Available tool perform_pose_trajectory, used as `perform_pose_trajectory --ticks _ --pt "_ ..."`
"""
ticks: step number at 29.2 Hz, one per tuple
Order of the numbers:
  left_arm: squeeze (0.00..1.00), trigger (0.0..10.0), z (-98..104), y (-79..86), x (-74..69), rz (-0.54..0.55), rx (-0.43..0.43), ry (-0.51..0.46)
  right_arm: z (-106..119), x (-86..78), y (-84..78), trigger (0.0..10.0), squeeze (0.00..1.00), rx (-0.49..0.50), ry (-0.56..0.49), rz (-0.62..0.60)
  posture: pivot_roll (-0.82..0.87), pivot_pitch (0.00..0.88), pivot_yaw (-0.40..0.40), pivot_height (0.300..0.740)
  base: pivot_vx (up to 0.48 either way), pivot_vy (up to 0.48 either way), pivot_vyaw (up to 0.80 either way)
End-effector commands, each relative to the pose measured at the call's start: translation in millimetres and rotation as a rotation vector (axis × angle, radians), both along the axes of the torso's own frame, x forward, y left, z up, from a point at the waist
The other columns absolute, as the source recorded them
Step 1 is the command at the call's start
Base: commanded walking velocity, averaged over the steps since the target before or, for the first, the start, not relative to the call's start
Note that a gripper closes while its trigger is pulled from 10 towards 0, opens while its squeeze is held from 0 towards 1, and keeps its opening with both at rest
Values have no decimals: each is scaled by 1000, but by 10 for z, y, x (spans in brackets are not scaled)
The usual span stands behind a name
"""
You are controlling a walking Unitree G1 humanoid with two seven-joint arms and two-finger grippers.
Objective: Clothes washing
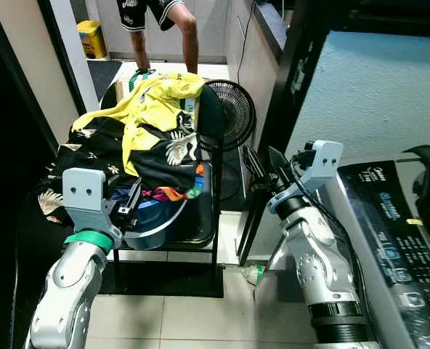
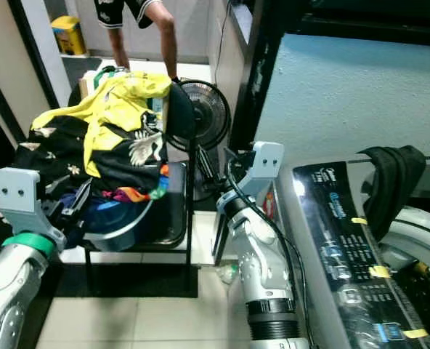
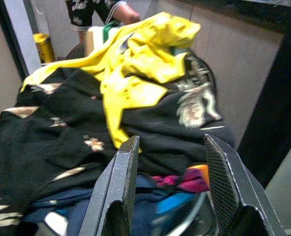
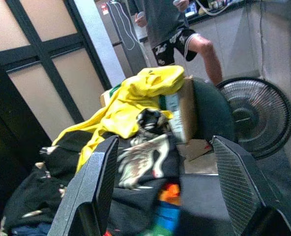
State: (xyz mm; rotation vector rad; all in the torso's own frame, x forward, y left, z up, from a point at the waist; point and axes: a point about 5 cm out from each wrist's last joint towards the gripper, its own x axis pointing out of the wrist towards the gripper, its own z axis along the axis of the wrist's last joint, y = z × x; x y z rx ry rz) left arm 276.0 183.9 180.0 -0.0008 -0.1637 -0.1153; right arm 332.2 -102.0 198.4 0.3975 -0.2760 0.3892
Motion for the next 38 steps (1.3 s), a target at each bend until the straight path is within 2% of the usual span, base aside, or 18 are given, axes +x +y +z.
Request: perform_pose_trajectory --ticks 1,21,24,31,38 --pt "0 10000 15 -4 -16 3 2 -10 -28 -11 21 10000 0 -9 14 9 136 36 -8 740 0 420 0" --pt "0 10000 25 -4 -19 3 7 -21 -21 -11 37 10000 0 -8 8 12 138 35 -8 740 0 422 0" --pt "0 10000 43 -7 -24 8 -1 -39 -26 -18 43 10000 0 -10 8 13 138 35 -8 740 0 -115 0" --pt "0 10000 74 -17 -23 3 5 -61 -26 -16 43 10000 0 -13 10 10 137 38 -4 740 0 -480 0" --pt "0 10000 46 2 -9 17 -27 -42 -57 -17 41 10000 0 -21 19 5 139 39 -2 740 0 0 0"
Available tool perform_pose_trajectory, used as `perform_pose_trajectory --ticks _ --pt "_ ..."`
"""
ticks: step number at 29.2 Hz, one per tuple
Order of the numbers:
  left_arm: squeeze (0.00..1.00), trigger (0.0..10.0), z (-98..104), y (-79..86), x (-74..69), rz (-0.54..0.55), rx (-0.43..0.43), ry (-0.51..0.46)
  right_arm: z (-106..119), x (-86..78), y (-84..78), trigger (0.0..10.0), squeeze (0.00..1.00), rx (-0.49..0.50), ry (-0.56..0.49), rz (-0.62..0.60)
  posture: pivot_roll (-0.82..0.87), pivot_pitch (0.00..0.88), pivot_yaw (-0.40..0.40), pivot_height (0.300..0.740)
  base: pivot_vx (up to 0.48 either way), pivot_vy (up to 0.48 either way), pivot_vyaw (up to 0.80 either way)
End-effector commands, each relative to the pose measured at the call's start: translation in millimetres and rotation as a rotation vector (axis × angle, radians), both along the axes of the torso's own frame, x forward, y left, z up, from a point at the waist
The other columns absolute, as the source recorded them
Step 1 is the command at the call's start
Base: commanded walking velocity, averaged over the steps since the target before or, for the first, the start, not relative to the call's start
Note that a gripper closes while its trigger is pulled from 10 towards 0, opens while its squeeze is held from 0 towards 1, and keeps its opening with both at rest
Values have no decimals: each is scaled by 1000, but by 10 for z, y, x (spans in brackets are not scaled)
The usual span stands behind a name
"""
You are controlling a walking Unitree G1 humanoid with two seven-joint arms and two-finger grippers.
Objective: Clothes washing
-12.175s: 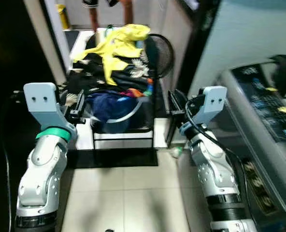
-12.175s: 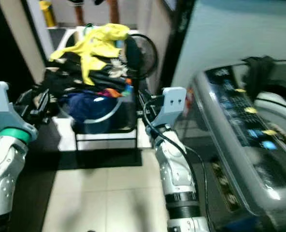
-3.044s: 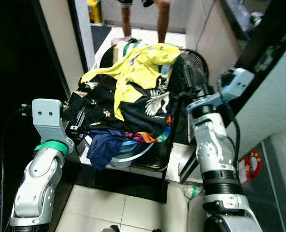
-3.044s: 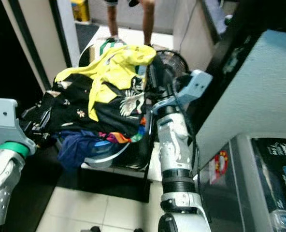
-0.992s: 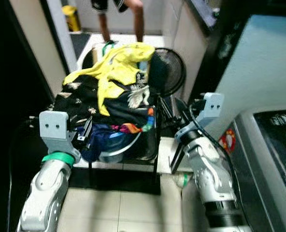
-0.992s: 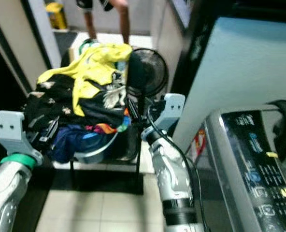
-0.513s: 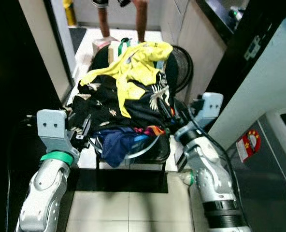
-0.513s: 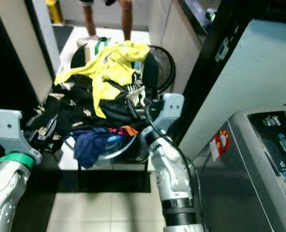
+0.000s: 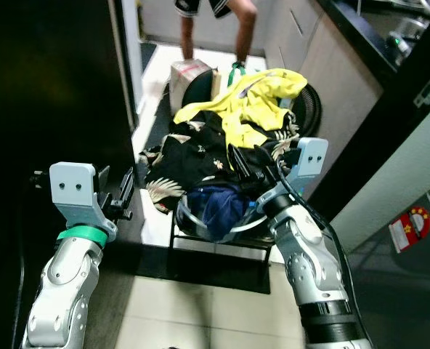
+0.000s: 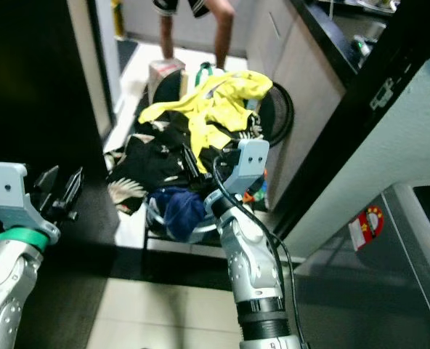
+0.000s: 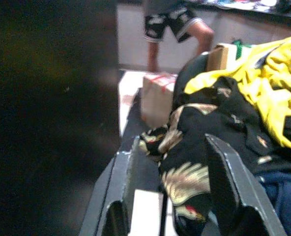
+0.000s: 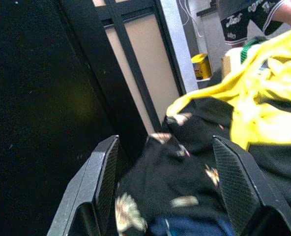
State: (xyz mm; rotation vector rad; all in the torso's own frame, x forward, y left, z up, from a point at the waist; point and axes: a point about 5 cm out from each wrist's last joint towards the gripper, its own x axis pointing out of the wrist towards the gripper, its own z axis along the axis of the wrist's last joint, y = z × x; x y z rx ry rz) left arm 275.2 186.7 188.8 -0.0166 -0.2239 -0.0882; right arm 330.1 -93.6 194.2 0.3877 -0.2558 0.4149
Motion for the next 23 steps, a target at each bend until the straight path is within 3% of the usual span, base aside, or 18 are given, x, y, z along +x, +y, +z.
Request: perform_pose_trajectory --ticks 1,8,9,11,12,13,14,21,23 --pt "0 10000 -57 -34 2 -14 -9 26 -30 4 -50 10000 0 -8 11 -27 139 39 -2 740 0 0 0" --pt "0 10000 -181 19 23 35 -44 71 -187 24 -169 10000 0 -83 51 -121 136 35 1 740 0 0 0" --pt "0 10000 -255 86 27 85 -39 90 -294 34 -292 10000 0 -115 82 -206 136 35 1 740 0 0 0" --pt "0 10000 -255 86 27 85 -39 90 -294 34 -292 10000 0 -115 82 -206 136 35 1 740 0 0 0" --pt "0 10000 -350 160 21 128 -11 120 -409 20 -439 10000 0 -131 112 -286 132 34 3 740 0 0 0" --pt "0 10000 -350 160 21 128 -11 120 -409 20 -439 10000 0 -131 112 -286 132 34 3 740 0 0 0" --pt "0 10000 -414 215 10 152 9 139 -499 -12 -542 10000 0 -145 130 -333 131 33 3 740 0 0 0" --pt "0 10000 -575 254 6 161 4 212 -693 -107 -570 10000 0 -196 170 -300 128 32 8 740 0 0 0" --pt "0 10000 -632 161 10 125 -1 231 -792 -196 -492 10000 0 -221 180 -232 115 26 18 740 0 0 0"
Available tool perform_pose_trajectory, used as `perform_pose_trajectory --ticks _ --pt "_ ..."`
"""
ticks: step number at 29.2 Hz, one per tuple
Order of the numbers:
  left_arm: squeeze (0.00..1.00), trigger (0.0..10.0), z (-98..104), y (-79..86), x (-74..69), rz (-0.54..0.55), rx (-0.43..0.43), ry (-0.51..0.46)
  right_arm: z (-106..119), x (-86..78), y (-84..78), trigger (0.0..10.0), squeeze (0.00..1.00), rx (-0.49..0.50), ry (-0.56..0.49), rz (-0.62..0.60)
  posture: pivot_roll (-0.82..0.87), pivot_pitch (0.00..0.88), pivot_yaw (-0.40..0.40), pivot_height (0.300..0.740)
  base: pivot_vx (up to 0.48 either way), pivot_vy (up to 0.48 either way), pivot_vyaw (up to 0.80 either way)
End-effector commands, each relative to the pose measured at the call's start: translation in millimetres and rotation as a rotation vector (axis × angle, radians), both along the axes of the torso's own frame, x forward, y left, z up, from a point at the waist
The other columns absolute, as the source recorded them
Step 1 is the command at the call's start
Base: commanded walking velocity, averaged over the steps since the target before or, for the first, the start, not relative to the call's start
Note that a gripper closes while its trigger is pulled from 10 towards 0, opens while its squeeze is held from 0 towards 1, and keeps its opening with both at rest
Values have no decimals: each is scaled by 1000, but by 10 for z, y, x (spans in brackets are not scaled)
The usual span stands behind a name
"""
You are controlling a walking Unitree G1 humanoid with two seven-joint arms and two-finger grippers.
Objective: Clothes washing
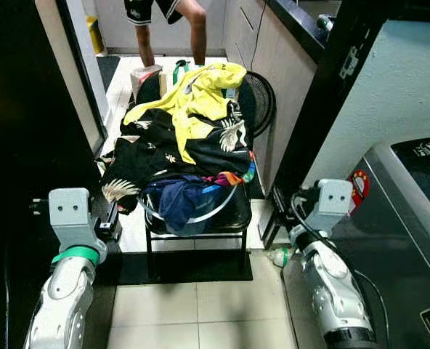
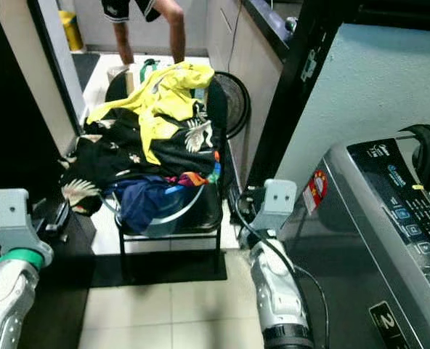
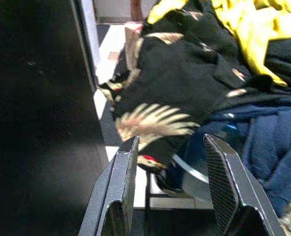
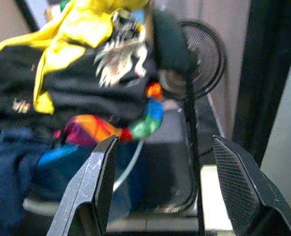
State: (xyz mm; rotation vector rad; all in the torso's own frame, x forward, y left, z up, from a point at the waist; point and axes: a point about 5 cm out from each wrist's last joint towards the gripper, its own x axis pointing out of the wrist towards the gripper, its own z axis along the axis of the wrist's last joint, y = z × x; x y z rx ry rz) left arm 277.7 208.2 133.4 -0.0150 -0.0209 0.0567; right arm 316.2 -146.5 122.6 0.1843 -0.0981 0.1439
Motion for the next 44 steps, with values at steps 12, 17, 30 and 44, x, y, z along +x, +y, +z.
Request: perform_pose_trajectory --ticks 12,17,30,44 --pt "0 10000 2 -171 31 -79 -23 -26 -25 -41 148 10000 0 -35 -30 74 109 13 24 740 26 0 0" --pt "0 10000 40 -182 51 -85 -27 -44 11 -33 203 10000 0 -70 -55 99 113 8 21 740 317 0 480" --pt "0 10000 93 -148 57 -82 -33 -61 75 -8 214 10000 0 -36 -72 81 123 29 21 740 323 0 62" --pt "0 10000 145 -128 71 -82 -39 -78 107 12 222 10000 0 -35 -79 80 126 35 17 740 352 0 0"
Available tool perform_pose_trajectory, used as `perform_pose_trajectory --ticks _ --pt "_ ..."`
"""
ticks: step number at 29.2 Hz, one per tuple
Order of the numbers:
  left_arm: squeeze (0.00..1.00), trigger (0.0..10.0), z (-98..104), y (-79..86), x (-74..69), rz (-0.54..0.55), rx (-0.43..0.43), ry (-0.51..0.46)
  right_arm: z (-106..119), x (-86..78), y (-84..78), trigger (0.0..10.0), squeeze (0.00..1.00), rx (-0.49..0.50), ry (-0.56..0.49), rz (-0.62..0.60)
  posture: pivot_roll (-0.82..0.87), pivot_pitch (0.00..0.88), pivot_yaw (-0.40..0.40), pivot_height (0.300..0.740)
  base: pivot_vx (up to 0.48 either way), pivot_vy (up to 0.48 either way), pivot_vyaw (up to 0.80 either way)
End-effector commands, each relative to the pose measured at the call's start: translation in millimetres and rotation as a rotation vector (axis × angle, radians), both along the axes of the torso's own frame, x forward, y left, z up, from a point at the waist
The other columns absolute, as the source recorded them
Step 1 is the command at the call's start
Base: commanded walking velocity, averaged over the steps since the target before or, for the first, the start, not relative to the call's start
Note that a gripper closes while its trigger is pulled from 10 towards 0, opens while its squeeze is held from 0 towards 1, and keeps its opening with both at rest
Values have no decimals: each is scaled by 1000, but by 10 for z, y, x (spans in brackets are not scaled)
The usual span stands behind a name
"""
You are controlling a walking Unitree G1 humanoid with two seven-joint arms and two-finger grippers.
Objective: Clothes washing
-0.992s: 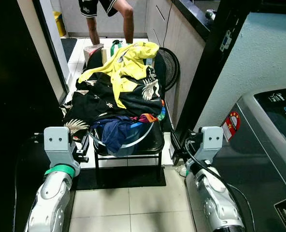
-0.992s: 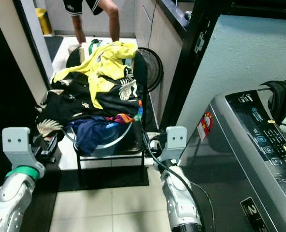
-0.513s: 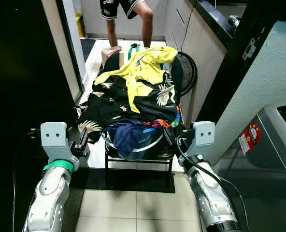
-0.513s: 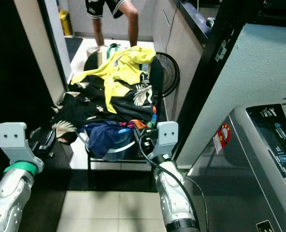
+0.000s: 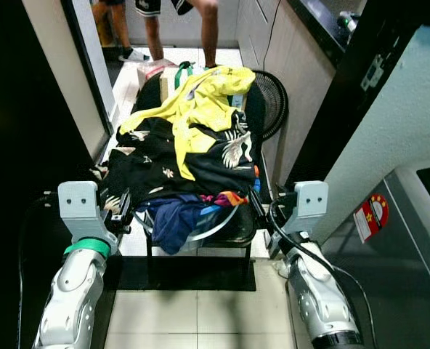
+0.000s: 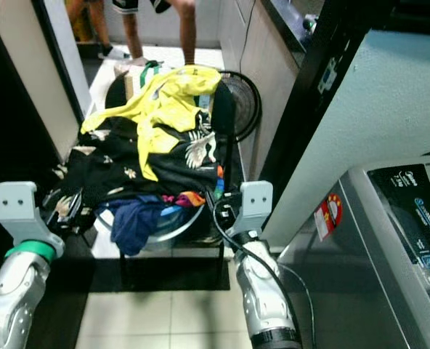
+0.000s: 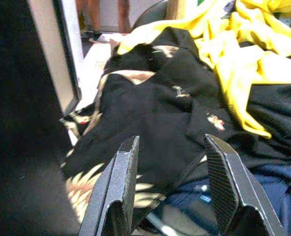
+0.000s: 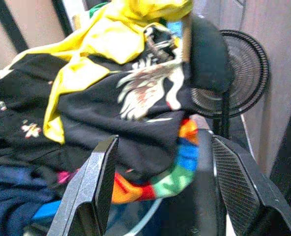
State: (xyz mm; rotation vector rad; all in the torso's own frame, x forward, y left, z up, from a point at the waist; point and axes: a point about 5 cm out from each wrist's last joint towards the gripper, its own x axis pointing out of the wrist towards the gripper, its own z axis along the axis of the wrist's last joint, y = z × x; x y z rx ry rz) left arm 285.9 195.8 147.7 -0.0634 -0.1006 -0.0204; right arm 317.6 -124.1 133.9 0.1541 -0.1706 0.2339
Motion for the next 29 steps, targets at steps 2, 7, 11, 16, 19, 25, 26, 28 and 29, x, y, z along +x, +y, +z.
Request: perform_pose_trajectory --ticks 2,7,11,16,19,25,26,28,29 --pt "0 10000 18 -14 -5 -9 7 -2 5 8 10 10000 0 -26 0 11 127 36 16 740 381 0 0" --pt "0 10000 22 -17 -4 -10 7 -3 8 9 18 10000 0 -38 -2 20 127 36 16 740 382 0 0" --pt "0 10000 35 -17 5 -14 11 -7 19 18 11 10000 0 -16 -3 7 130 36 16 740 379 0 200" --pt "0 10000 36 -16 7 -15 12 -7 21 16 13 10000 0 -9 -1 10 130 36 16 740 376 0 0" --pt "0 10000 36 -15 7 -15 12 -7 20 15 18 10000 0 -10 -1 13 129 36 13 740 374 0 0" --pt "0 10000 35 -13 9 -14 11 -7 21 19 25 10000 0 -10 -1 17 130 34 11 740 369 0 0" --pt "0 10000 35 -13 9 -14 11 -6 21 22 26 10000 0 -10 -1 18 130 34 11 740 364 0 0" --pt "0 10000 38 -15 11 -14 11 -7 41 29 39 10000 0 3 -3 25 130 33 11 740 362 0 0" --pt "0 10000 38 -15 11 -14 11 -7 41 29 39 10000 0 3 -3 25 130 33 11 740 364 0 0"
